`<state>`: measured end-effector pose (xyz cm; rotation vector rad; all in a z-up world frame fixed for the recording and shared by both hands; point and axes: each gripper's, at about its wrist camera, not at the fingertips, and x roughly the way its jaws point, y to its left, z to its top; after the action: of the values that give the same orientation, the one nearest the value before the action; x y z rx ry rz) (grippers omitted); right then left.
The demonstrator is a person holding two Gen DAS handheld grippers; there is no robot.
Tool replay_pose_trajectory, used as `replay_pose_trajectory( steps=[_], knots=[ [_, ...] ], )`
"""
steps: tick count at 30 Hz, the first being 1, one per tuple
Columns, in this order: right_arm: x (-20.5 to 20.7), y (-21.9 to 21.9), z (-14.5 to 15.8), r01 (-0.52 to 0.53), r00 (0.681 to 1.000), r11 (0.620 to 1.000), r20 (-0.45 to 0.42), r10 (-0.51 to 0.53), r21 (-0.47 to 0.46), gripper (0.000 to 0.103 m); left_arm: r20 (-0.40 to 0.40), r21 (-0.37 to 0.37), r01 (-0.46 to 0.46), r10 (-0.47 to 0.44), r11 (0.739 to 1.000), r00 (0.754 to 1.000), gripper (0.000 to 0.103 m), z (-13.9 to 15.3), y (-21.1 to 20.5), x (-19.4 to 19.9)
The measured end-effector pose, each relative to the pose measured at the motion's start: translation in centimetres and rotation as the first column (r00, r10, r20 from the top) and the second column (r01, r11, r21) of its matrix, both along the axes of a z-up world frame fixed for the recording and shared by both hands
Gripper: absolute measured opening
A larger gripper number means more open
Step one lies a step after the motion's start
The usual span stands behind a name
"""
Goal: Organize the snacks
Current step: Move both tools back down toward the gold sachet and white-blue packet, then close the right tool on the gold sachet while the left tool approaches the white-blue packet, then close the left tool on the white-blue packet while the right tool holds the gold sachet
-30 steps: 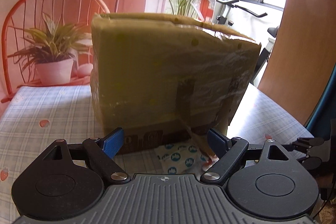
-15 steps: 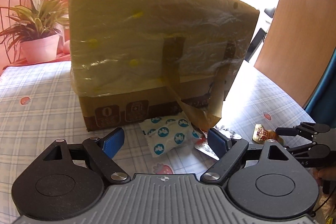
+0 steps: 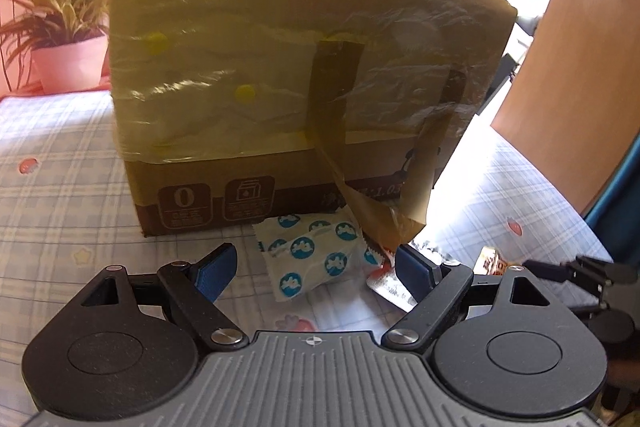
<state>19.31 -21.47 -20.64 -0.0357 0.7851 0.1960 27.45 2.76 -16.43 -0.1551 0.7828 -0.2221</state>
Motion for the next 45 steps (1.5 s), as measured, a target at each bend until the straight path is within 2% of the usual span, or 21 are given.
replay_pose_trajectory(
  steps=[2, 4, 8, 15, 18, 20, 23, 25, 28, 30, 31, 32, 37, 45],
  knots=[
    [-0.1, -0.3, -0.1, -0.003, 1.0, 1.0, 0.004, 0.003, 0.012, 0.061, -0.011, 0.007, 0.005, -0.005, 1.0, 1.0, 0.088, -0.4, -0.5, 0.6],
    [-0.1, -0.3, -0.1, -0.004, 1.0, 1.0, 0.009, 0.004, 0.012, 0.061, -0.016, 0.044, -0.009, 0.01, 0.999, 1.0, 0.087, -0.8, -1.2, 1.2],
    [-0.2, -0.3, -0.1, -0.002, 1.0, 1.0, 0.015, 0.002, 0.014, 0.061, -0.03, 0.059, -0.029, 0.031, 0.998, 0.999, 0.08, -1.6, -1.8, 2.0],
    [-0.3, -0.3, -0.1, -0.002, 1.0, 1.0, 0.016, 0.001, 0.015, 0.061, -0.023, 0.096, -0.006, 0.008, 0.995, 1.0, 0.079, -2.7, -3.0, 3.3],
    [-0.3, -0.3, -0.1, -0.002, 1.0, 1.0, 0.015, 0.002, 0.014, 0.061, 0.005, 0.108, 0.011, -0.012, 0.994, 1.0, 0.068, -2.6, -3.3, 3.0],
    [-0.3, -0.3, -0.1, -0.002, 1.0, 1.0, 0.016, 0.002, 0.015, 0.061, 0.041, 0.139, 0.045, -0.052, 0.989, 0.998, 0.05, -2.2, -4.0, 2.4],
    [-0.3, -0.3, -0.1, -0.002, 1.0, 1.0, 0.016, 0.002, 0.015, 0.061, 0.052, 0.167, 0.091, -0.101, 0.982, 0.994, 0.028, -1.8, -4.7, 1.3],
    [-0.3, -0.3, -0.1, -0.002, 1.0, 1.0, 0.016, 0.002, 0.015, 0.061, 0.031, 0.158, 0.105, -0.112, 0.982, 0.993, 0.025, -1.9, -4.5, 0.9],
    [-0.3, -0.3, -0.1, -0.002, 1.0, 1.0, 0.016, 0.002, 0.015, 0.061, 0.013, 0.156, 0.091, -0.094, 0.984, 0.995, 0.026, -2.3, -3.9, 0.5],
    [-0.3, -0.3, -0.1, -0.002, 1.0, 1.0, 0.016, 0.002, 0.014, 0.061, 0.0, 0.145, 0.063, -0.063, 0.987, 0.998, 0.047, -2.3, -3.5, 0.7],
    [-0.3, -0.3, -0.1, -0.002, 1.0, 1.0, 0.016, 0.002, 0.014, 0.061, -0.016, 0.137, 0.043, -0.042, 0.99, 0.999, 0.071, -2.4, -3.2, 1.0],
    [-0.3, -0.3, -0.1, -0.002, 1.0, 1.0, 0.016, 0.002, 0.014, 0.061, -0.026, 0.124, 0.021, -0.018, 0.992, 1.0, 0.079, -2.5, -2.9, 1.1],
    [-0.3, -0.3, -0.1, -0.002, 1.0, 1.0, 0.016, 0.002, 0.015, 0.061, -0.057, 0.059, -0.015, 0.018, 0.998, 0.998, 0.079, -2.9, -2.3, 2.1],
    [-0.3, -0.3, -0.1, -0.002, 1.0, 1.0, 0.016, 0.002, 0.015, 0.061, -0.106, 0.003, -0.065, 0.065, 0.998, 0.992, 0.082, -3.2, -2.5, 4.3]
  ],
)
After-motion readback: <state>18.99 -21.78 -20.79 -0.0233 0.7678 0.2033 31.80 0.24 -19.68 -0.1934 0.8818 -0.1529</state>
